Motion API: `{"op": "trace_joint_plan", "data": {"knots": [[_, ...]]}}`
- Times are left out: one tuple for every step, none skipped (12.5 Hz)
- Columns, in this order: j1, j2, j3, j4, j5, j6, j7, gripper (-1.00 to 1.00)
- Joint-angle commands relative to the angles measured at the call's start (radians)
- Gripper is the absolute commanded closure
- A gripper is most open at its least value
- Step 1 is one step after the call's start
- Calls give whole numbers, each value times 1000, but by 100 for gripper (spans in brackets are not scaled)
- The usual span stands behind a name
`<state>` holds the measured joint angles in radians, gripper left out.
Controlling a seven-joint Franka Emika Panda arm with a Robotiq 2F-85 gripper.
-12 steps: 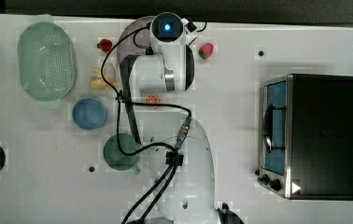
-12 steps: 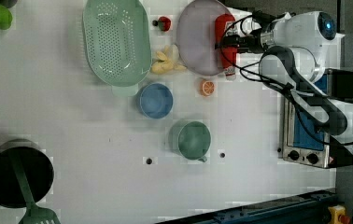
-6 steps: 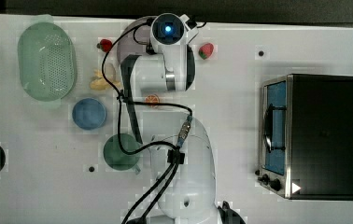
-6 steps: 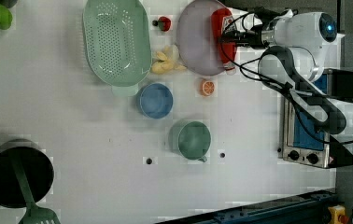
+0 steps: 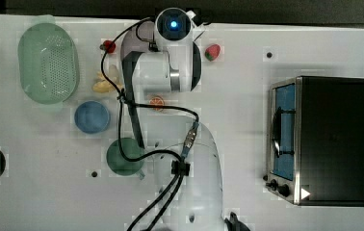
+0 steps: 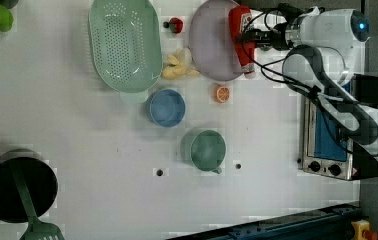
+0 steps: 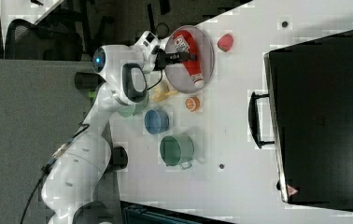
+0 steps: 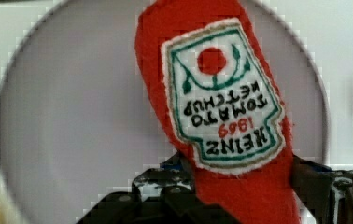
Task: Pick ketchup from plate and place it on table.
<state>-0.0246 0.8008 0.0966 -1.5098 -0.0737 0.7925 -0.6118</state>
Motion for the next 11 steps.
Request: {"op": "trace_joint_plan", "data": {"knots": [[-14,-209,4,4,40,-171,-19,-25],[-19,-262,-1,-11,41,-248,-19,-25],[-25,-315,-6,-31,41,-311,-19,-25],[-32,-370,-12,-60,41,-367,-19,-25],[-40,-423,-18,-98,41,-410,-19,-25],[-48,-473,-25,-147,41,-439,-19,-25],[-57,-516,-32,-204,41,-446,-19,-25],[-64,-555,-40,-265,41,-440,-19,-25],[-70,-591,-46,-328,43,-430,-19,-25],[-74,-627,-53,-392,48,-413,-19,-25],[-78,-660,-59,-456,52,-384,-19,-25]]}}
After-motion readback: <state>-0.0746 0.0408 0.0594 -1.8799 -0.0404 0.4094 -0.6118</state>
